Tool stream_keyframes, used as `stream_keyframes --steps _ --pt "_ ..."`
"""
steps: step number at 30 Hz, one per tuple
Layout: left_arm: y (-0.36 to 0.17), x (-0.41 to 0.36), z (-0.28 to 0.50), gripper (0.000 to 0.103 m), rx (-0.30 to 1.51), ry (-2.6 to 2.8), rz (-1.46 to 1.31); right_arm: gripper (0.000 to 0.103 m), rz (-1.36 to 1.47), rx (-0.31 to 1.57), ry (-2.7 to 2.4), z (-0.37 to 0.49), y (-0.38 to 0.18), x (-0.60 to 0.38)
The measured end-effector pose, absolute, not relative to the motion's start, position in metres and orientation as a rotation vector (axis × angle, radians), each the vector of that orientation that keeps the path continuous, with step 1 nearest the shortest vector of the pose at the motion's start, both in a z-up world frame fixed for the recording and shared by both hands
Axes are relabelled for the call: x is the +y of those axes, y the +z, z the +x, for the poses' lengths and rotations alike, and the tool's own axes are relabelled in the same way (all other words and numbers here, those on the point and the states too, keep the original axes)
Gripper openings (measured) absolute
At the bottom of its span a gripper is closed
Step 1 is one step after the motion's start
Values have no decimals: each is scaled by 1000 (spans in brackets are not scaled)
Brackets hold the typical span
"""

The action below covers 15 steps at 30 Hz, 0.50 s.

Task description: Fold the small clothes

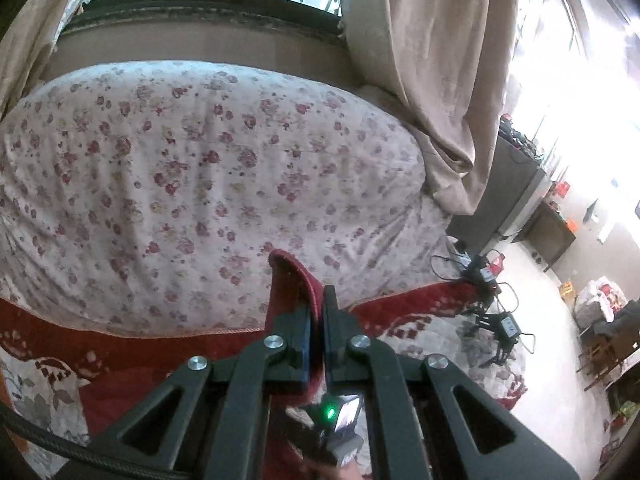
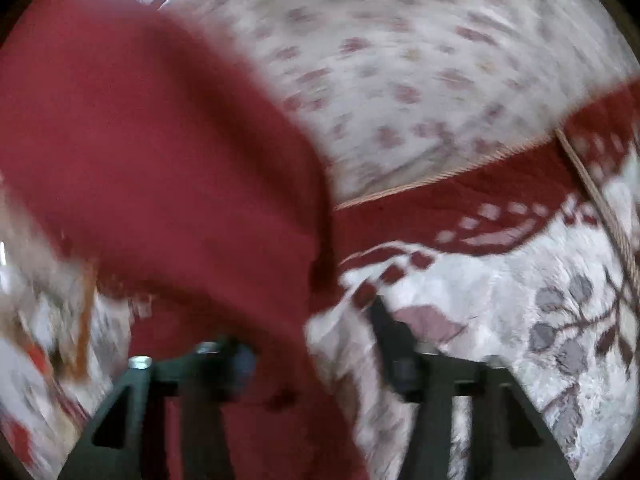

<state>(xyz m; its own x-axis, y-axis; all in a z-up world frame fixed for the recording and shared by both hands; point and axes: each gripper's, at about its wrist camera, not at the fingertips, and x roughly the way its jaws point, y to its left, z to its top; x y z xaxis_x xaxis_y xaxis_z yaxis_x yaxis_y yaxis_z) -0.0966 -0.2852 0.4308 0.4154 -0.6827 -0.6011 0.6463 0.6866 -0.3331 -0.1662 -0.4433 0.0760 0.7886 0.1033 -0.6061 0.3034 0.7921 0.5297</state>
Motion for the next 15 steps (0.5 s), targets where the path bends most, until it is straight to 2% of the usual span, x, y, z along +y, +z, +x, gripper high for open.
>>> stream_keyframes --steps 3,8,12,15 --pt "422 -285 -96 4 798 -835 -49 27 745 661 -146 -168 70 -466" --pt "398 -258 -85 4 824 -812 -63 9 613 724 -115 -171 74 -454" --pt "367 -202 -71 4 853 -770 -96 7 499 768 -68 -180 76 -445" --pt "323 -142 -55 4 881 -679 -129 7 404 808 -23 -188 78 -433"
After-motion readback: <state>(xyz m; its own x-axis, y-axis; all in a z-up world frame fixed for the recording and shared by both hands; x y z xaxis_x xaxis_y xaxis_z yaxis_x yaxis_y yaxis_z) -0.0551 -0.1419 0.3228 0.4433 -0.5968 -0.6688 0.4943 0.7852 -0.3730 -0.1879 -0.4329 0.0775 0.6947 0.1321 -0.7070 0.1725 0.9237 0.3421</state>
